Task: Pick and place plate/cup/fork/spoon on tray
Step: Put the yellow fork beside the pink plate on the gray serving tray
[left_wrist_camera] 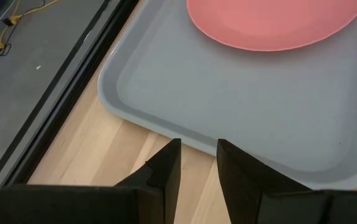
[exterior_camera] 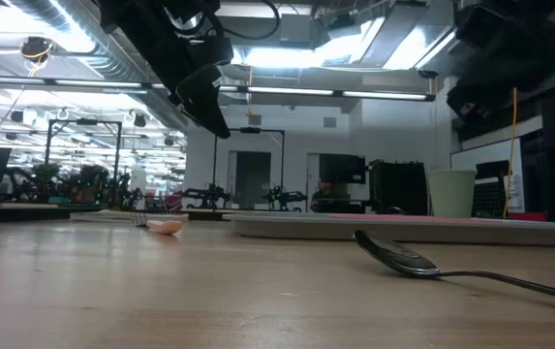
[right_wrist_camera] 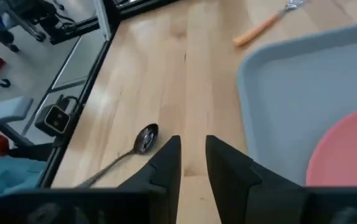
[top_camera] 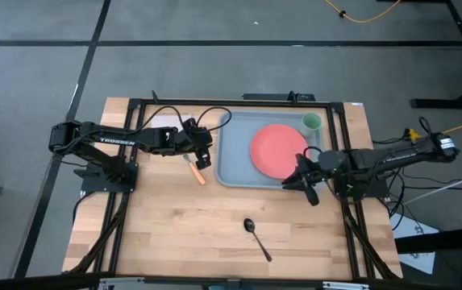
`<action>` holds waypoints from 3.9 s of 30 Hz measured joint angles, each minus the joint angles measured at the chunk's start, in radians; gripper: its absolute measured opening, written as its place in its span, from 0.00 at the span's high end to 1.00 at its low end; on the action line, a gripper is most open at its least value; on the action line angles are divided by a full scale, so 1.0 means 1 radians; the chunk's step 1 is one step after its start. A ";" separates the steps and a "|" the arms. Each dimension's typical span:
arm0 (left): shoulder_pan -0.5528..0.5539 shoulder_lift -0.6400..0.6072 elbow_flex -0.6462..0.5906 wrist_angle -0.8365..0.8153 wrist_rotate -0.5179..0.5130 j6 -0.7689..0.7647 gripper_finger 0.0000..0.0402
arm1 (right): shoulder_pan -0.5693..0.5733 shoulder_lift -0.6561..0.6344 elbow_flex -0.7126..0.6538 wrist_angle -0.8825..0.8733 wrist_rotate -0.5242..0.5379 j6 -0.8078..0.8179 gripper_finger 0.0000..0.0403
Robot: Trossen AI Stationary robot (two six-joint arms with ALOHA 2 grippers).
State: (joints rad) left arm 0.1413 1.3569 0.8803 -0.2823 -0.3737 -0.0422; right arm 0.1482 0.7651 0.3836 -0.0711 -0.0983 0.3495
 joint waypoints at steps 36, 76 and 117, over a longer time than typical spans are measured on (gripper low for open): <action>0.000 0.000 0.000 0.003 0.000 0.000 0.76 | -0.135 -0.764 -0.170 -0.225 0.227 -0.157 0.80; 0.000 0.000 0.000 0.007 0.000 0.000 0.76 | -0.148 -0.708 -0.377 0.118 0.206 -0.276 0.80; -0.252 0.334 0.000 -0.082 -0.048 -0.886 0.76 | -0.148 -0.708 -0.377 0.111 0.174 -0.223 0.80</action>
State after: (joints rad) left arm -0.1111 1.6904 0.8799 -0.3642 -0.4216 -0.9285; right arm 0.0005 0.0570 0.0071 0.0395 0.0753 0.1265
